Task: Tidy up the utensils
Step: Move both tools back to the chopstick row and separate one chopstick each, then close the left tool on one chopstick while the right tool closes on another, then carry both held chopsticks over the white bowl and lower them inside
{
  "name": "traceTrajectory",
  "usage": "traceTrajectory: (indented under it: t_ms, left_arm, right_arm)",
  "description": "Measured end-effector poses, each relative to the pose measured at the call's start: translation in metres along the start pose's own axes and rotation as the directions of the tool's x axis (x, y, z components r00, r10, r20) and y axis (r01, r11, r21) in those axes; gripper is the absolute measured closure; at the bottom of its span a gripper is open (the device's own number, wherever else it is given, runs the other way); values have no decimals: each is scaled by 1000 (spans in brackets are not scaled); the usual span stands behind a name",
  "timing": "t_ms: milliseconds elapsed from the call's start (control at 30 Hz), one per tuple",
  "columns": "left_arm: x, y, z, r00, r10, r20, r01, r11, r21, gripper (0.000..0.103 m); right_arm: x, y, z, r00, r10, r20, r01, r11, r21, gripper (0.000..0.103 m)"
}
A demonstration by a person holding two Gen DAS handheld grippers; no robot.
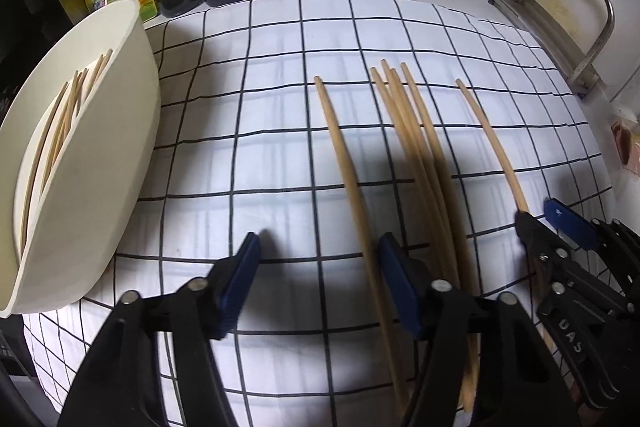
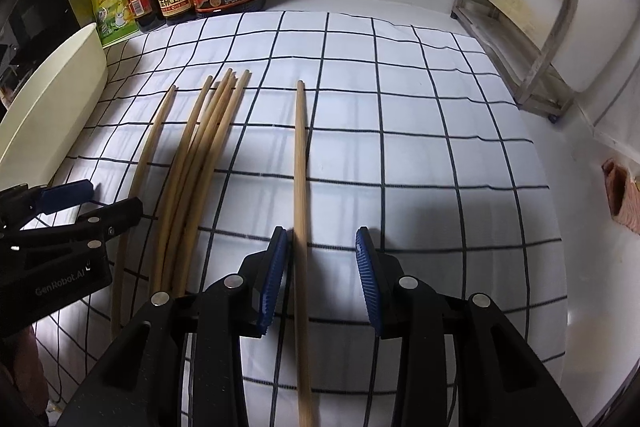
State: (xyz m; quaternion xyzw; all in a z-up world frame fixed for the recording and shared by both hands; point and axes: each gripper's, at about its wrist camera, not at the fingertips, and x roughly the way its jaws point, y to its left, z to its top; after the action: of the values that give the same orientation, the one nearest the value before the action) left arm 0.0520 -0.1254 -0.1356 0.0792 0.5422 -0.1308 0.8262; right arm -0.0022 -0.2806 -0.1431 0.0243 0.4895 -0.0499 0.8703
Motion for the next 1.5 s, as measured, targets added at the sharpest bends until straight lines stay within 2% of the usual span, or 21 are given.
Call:
traceTrajectory:
  t_ms: [33,100,133,233,267,300,533,667,833,1000,1200,1500]
  left_arm:
    - [0,0,0,1000,-3,1,3,1000,1,50]
    - [-1,-2,0,1000,-6,4,6,1000,4,61]
    - [-2,-2,0,1000,-10,6,10,1000,6,65]
    - [-4,-3,-3,1000,-17,9,17,1000,2,85]
    - [-5,-3,-3,1000,-20,7,20,1000,5,94]
    - [-5,-3,-4,1000,-25,3,25,1000,7,96]
    - [-12,6,-7,999,-41,-18,41,999,4,96]
    - [-32,11,-1,998,-54,11,54,998,19,96]
    - [-67,30,15,995,-73,71,72,997,20,96]
    - [-98,66,31,989,-61,134,63,998,-13,96]
    - [-117,139,42,984,15,175,2,996,-93,96]
    - [-105,248,48,982,111,151,-80,977,-196,96]
  right_arm:
    - [1,1,1,1000,2,1,-2,1000,-2,70]
    - [1,3,2,1000,13,2,-13,1000,-9,75]
    - [1,4,2,1000,15,2,-15,1000,-11,81]
    - [1,4,3,1000,20,1,-20,1000,-7,95]
    - [1,2,3,1000,27,-1,-27,1000,4,96]
    - [1,0,3,999,39,-3,-39,999,19,96]
    - [-11,-4,1,997,75,0,-74,994,76,97]
    - [-29,-2,8,995,98,17,-99,990,104,97]
    - [-58,20,31,989,131,68,-137,986,91,97]
    - [-75,62,68,974,201,107,-207,977,45,97]
    - [-77,133,112,951,281,130,-276,960,-56,97]
    - [-50,248,150,923,379,67,-363,915,-178,97]
